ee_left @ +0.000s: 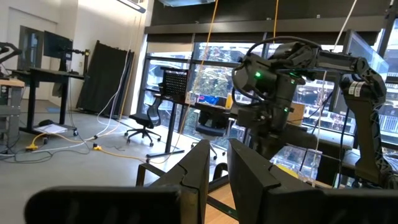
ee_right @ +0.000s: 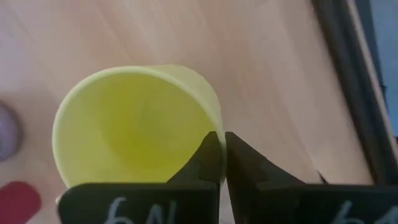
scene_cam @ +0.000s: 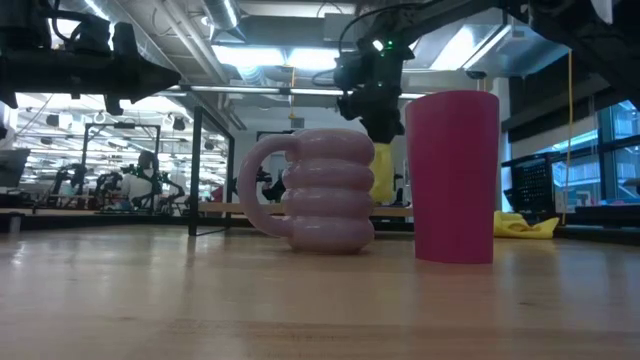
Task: Stack small to large cups/mugs on shelf
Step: Put the yellow cup on the shelf
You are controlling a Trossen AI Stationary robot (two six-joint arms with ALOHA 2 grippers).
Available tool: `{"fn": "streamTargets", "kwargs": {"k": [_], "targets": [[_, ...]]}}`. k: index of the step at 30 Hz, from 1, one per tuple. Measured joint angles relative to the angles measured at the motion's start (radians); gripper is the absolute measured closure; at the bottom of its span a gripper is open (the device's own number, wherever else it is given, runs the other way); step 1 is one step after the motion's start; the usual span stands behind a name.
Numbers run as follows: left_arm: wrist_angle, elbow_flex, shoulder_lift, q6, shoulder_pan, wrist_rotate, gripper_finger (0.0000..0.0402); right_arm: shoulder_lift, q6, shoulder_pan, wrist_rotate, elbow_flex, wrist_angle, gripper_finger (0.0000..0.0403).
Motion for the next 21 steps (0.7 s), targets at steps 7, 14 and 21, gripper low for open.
{"fn": "streamTargets", "kwargs": {"k": [7, 14, 21], "targets": [[0.000, 0.000, 0.000, 0.000, 0.000, 0.000, 0.0350, 0.000, -0.004, 0.005, -0.010, 0.000, -0.055, 0.0393], [0.000, 0.000, 0.000, 0.000, 0.000, 0.000, 0.0350, 0.000, 0.014, 0.011, -0.010, 0.000, -0.052, 0.0393], [0.000, 0.000, 0.000, 0.000, 0.000, 0.000, 0.0350, -0.001, 0.031, 0.038, -0.009, 0.000, -0.025, 0.0393]]}}
